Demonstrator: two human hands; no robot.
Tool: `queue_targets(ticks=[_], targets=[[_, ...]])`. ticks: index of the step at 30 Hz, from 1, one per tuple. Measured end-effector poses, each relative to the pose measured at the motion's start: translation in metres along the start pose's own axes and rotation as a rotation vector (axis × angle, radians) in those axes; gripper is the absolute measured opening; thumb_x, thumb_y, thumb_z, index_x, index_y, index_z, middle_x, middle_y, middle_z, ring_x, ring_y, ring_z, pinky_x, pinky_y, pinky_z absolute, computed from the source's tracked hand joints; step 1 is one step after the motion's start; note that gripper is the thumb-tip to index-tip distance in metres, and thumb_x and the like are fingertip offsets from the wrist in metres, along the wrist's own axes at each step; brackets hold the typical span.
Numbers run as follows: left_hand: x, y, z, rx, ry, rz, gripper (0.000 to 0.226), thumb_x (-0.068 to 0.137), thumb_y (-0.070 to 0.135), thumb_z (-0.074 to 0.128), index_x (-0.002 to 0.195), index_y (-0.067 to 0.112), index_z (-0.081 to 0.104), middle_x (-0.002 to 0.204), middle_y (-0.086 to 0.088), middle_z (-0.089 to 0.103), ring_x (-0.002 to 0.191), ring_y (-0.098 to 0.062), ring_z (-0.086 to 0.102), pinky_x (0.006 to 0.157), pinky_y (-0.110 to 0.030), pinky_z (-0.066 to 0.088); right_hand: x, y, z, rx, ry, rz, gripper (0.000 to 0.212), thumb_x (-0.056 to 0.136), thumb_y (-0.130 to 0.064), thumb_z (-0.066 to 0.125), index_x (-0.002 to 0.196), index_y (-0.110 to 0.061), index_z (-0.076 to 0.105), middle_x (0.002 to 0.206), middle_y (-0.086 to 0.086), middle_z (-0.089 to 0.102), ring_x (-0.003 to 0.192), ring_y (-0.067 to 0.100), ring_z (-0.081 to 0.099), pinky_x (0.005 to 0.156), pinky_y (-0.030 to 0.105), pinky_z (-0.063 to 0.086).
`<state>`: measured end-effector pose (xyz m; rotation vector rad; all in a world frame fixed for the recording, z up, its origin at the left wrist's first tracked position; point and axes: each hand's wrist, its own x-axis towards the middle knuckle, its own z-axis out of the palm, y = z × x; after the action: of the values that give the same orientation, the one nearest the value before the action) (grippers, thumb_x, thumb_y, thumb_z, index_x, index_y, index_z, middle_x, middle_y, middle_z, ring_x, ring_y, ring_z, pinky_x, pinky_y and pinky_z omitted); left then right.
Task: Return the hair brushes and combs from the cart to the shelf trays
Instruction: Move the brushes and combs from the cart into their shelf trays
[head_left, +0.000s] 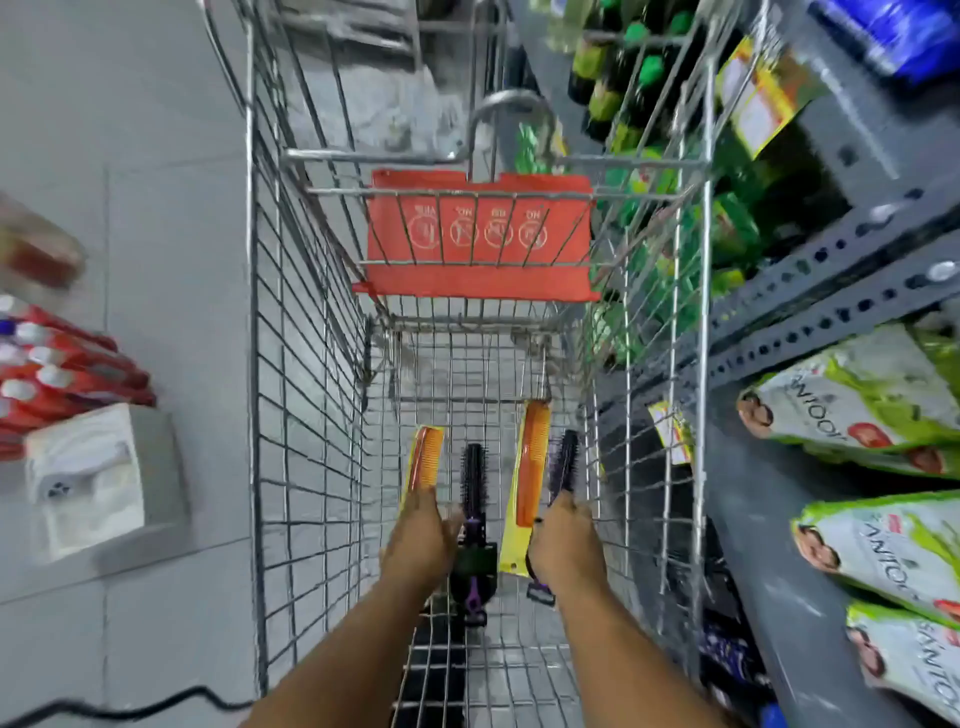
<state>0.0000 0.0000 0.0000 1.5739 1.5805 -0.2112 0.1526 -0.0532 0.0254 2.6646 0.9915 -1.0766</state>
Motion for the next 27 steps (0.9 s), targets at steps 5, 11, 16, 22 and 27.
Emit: queue_targets(ticks=[5, 11, 16, 22, 27], targets=[[0.022, 0.0, 0.028, -0.072, -0.131, -0.14, 0.06, 0.086, 0.049, 0.059, 0.13, 0.01, 0.048, 0.12, -0.013, 0.066, 0.11, -0.029, 0.06, 0.092, -0.039, 0.05, 0.025, 0.006, 0.018, -0.012, -0.018, 0.067, 0.072, 0.088, -0.011, 0.048, 0.147, -0.007, 0.007, 0.132, 0.023, 0.046, 0.102, 0.035, 0.059, 0.074, 0.041, 0.052], [0.032, 0.004, 0.043, -0.035, -0.07, -0.207, 0.033, 0.079, 0.037, 0.072, 0.101, 0.014, 0.062, 0.095, -0.006, 0.074, 0.087, -0.025, 0.068, 0.074, -0.033, 0.055, 0.038, 0.01, 0.032, -0.117, 0.022, 0.067, 0.073, 0.091, -0.022, 0.05, 0.146, -0.006, 0.005, 0.119, 0.019, 0.058, 0.101, 0.033, 0.059, 0.066, 0.039, 0.051], [0.037, 0.001, 0.049, -0.184, -0.05, -0.246, 0.031, 0.078, 0.024, 0.073, 0.104, 0.014, 0.061, 0.091, -0.007, 0.071, 0.08, -0.023, 0.068, 0.066, -0.029, 0.053, 0.043, 0.005, 0.034, -0.036, 0.081, 0.119, 0.061, 0.092, -0.013, 0.044, 0.143, -0.004, 0.012, 0.121, 0.021, 0.058, 0.1, 0.036, 0.061, 0.068, 0.044, 0.052], [0.025, 0.002, 0.036, -0.386, -0.002, -0.304, 0.032, 0.068, 0.024, 0.079, 0.093, 0.016, 0.061, 0.084, -0.001, 0.065, 0.078, -0.019, 0.064, 0.064, -0.027, 0.053, 0.036, 0.004, 0.016, 0.136, 0.033, 0.175, 0.039, 0.086, -0.006, 0.055, 0.123, -0.003, 0.043, 0.119, 0.022, 0.051, 0.091, 0.035, 0.062, 0.074, 0.043, 0.056], [-0.002, 0.004, 0.007, -0.508, 0.102, -0.259, 0.02, 0.06, 0.022, 0.079, 0.07, 0.011, 0.067, 0.064, -0.001, 0.066, 0.066, -0.021, 0.064, 0.06, -0.027, 0.049, 0.011, -0.006, -0.012, 0.293, 0.012, 0.154, 0.017, 0.084, -0.008, 0.058, 0.101, -0.005, 0.056, 0.102, 0.017, 0.062, 0.076, 0.028, 0.063, 0.064, 0.037, 0.055]])
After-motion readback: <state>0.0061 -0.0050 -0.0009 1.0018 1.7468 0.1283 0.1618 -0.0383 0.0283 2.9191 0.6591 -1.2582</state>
